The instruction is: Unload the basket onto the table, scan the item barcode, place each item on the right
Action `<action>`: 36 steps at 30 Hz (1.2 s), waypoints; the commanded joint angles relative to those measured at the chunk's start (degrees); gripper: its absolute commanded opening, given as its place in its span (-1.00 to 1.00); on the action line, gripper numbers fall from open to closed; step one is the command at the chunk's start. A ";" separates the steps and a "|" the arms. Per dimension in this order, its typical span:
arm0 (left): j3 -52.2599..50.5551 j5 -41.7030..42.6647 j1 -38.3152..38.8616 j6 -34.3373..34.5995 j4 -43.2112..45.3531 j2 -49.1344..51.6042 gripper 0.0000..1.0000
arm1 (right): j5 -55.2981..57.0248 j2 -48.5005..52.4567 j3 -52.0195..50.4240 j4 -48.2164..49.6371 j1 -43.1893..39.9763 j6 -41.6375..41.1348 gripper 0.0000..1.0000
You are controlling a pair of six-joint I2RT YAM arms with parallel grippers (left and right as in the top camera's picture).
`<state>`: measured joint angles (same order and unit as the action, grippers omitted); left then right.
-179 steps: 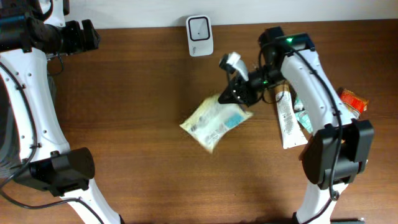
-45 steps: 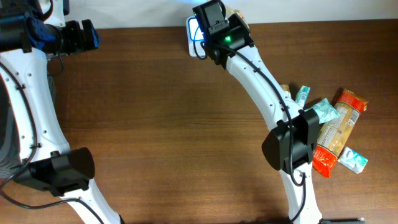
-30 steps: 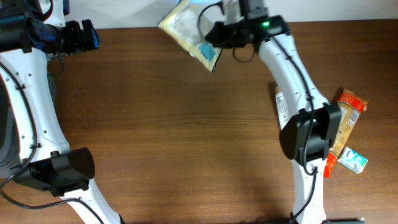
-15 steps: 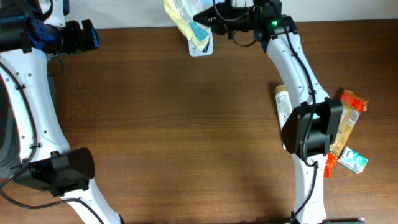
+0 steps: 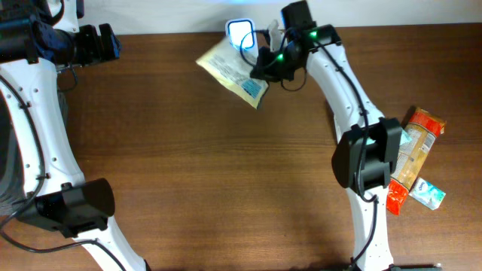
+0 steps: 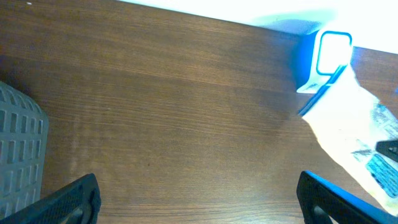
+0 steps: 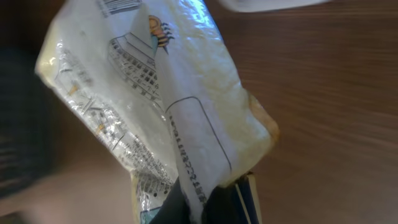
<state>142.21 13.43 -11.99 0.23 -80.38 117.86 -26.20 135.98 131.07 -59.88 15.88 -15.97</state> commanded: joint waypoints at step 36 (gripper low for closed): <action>0.11 0.02 -0.17 -0.44 0.11 0.39 0.98 | 54.05 4.66 -4.33 -12.74 31.91 28.72 0.97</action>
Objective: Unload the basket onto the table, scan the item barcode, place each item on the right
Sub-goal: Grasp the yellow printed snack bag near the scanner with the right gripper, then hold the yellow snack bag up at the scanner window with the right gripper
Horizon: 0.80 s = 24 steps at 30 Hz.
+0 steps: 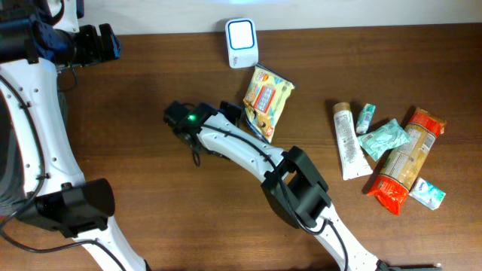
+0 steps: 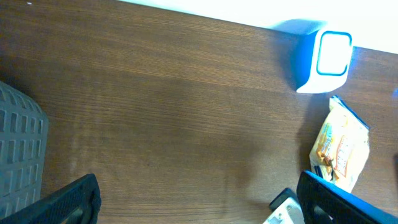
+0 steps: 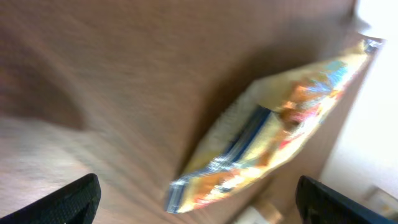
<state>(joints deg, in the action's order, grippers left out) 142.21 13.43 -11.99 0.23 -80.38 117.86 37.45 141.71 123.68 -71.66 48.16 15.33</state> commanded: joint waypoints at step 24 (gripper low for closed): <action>0.11 0.04 -0.17 -0.44 0.11 0.39 0.98 | -46.47 0.52 -2.60 17.27 -25.59 -44.04 0.67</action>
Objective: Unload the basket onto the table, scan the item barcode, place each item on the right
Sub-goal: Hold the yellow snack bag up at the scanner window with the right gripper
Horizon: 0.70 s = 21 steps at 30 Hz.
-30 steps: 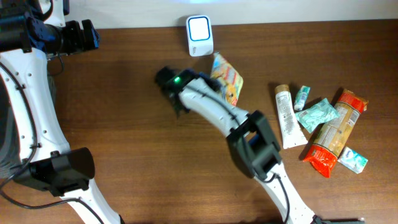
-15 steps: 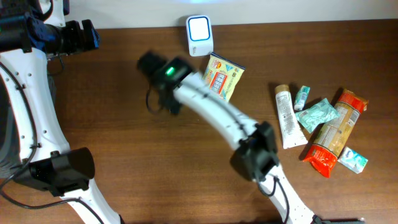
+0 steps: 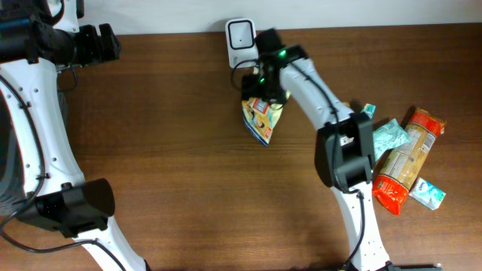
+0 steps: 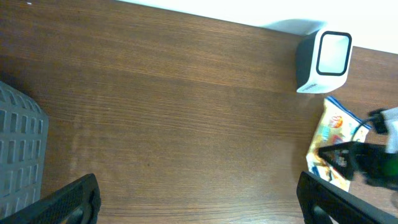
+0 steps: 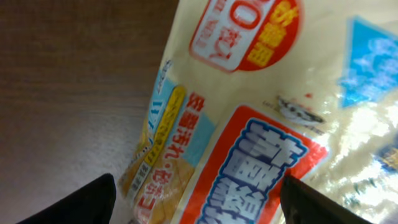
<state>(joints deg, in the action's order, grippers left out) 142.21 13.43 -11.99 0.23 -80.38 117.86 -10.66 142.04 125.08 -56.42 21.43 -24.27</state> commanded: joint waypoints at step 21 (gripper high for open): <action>0.11 0.02 -0.17 -0.44 0.11 0.39 0.98 | -43.54 -13.09 1.97 -3.13 -5.62 18.34 -0.92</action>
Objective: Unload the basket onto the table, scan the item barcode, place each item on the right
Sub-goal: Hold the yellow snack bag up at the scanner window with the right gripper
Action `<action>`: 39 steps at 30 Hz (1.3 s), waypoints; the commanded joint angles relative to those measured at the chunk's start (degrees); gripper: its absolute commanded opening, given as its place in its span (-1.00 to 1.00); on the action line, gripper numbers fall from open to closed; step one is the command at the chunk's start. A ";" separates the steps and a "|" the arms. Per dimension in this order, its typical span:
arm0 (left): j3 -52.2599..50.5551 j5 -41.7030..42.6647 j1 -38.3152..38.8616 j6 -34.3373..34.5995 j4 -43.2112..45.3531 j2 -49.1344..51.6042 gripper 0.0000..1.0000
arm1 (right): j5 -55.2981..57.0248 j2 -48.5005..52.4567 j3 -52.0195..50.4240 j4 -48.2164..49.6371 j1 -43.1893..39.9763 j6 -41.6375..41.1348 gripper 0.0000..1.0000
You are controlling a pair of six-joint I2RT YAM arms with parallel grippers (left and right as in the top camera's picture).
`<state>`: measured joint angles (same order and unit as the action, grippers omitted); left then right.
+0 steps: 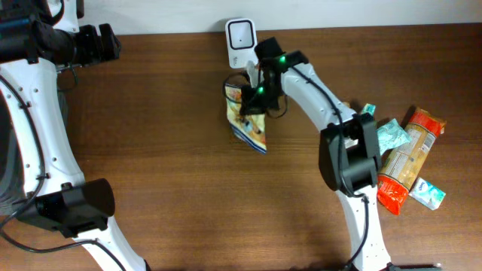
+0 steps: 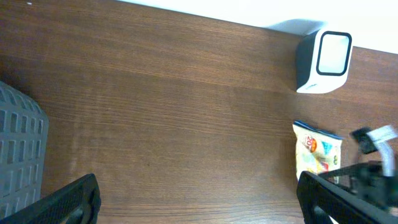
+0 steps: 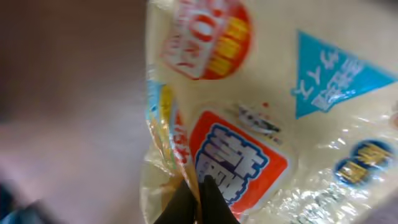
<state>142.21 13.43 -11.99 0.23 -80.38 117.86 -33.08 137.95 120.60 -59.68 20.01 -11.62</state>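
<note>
The item is a yellow snack bag (image 1: 245,114) with red and blue print, also visible low at the right in the left wrist view (image 2: 317,157). My right gripper (image 1: 260,89) is shut on the bag's edge; in the right wrist view the black fingers (image 3: 198,198) pinch the crinkled film of the bag (image 3: 267,118). The white scanner (image 1: 240,34) stands at the table's back edge just beyond the bag, and its window (image 2: 334,53) is dark-framed and unlit. My left gripper (image 1: 98,43) stays at the far left, open (image 2: 199,208) over bare wood.
Several other packets and tubes (image 1: 399,154) lie in a heap at the right side of the table. A grey mesh basket (image 2: 18,149) shows at the left edge of the left wrist view. A white wall runs behind the table.
My right gripper was open over the bag; now it is shut on the bag's edge. The bag has shifted a little to the left and stands more upright below the scanner.
At first my right gripper held the bag up beside the scanner, which glowed blue. Then the bag lay on the table below the scanner, with the gripper open to its left. Later the gripper stood open over the bag and the scanner was unlit. Now it grips the bag again.
</note>
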 commanded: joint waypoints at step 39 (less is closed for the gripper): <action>0.11 0.04 -0.17 -0.44 0.11 0.39 0.98 | 51.82 1.36 10.88 31.26 4.13 30.34 -0.92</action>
<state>142.21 13.43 -11.99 0.23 -80.38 117.86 11.64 137.67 130.98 -29.47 24.27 15.05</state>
